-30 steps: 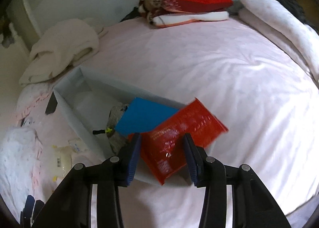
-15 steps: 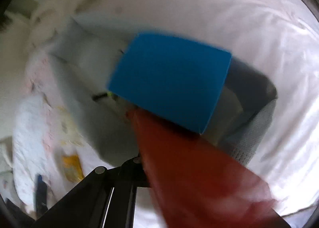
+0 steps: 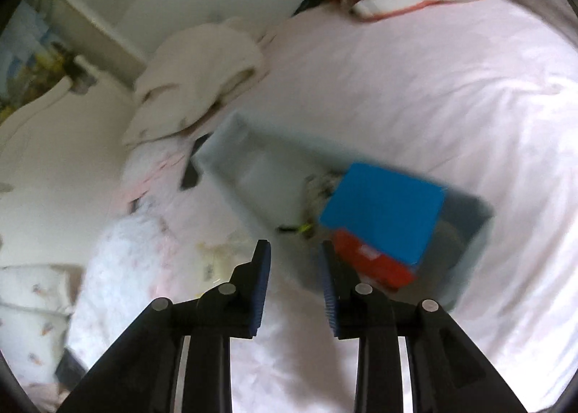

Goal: Organize objects
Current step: 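Grasp the clear plastic cup with the right gripper, then carry the clear cup into the white box and release it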

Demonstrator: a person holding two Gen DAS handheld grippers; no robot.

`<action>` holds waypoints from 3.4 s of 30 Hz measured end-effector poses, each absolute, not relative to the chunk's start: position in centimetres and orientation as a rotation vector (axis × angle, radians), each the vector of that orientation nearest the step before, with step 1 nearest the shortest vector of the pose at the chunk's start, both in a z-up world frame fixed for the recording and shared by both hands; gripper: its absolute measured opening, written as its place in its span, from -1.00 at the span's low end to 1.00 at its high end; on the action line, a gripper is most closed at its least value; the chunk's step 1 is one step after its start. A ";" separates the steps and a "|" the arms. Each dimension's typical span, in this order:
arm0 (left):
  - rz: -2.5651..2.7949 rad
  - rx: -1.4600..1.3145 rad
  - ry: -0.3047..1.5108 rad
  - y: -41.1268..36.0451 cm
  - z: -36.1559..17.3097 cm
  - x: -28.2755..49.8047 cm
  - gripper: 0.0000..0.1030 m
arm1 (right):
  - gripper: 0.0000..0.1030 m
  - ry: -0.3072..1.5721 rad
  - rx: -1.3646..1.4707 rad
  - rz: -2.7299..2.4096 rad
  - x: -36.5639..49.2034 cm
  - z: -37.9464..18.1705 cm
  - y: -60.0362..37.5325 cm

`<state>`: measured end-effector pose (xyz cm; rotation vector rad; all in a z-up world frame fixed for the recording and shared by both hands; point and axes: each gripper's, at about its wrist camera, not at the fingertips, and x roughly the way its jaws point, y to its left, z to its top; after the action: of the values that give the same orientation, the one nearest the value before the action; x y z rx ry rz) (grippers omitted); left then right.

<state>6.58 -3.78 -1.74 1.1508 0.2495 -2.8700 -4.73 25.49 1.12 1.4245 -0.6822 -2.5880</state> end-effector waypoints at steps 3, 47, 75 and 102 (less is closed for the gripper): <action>-2.864 1.151 0.257 -4.0 -1.8 6.6 0.25 | -0.43 -0.604 1.425 -2.654 -4.7 1.9 25.9; -2.665 1.432 0.402 -7.9 -7.8 3.8 0.27 | -0.18 -0.037 1.489 -2.180 -9.5 -10.8 9.0; -2.930 1.229 0.428 0.1 -1.4 3.7 0.26 | -0.18 -0.457 1.090 -2.509 -3.6 2.4 20.7; -2.904 1.220 0.525 -5.0 1.1 4.9 0.26 | -0.15 -0.589 1.369 -2.643 -9.9 -1.8 23.4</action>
<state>4.90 -5.02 1.13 1.2197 0.5249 -2.9044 -9.91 23.35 -1.79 1.3690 -0.5888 -2.6427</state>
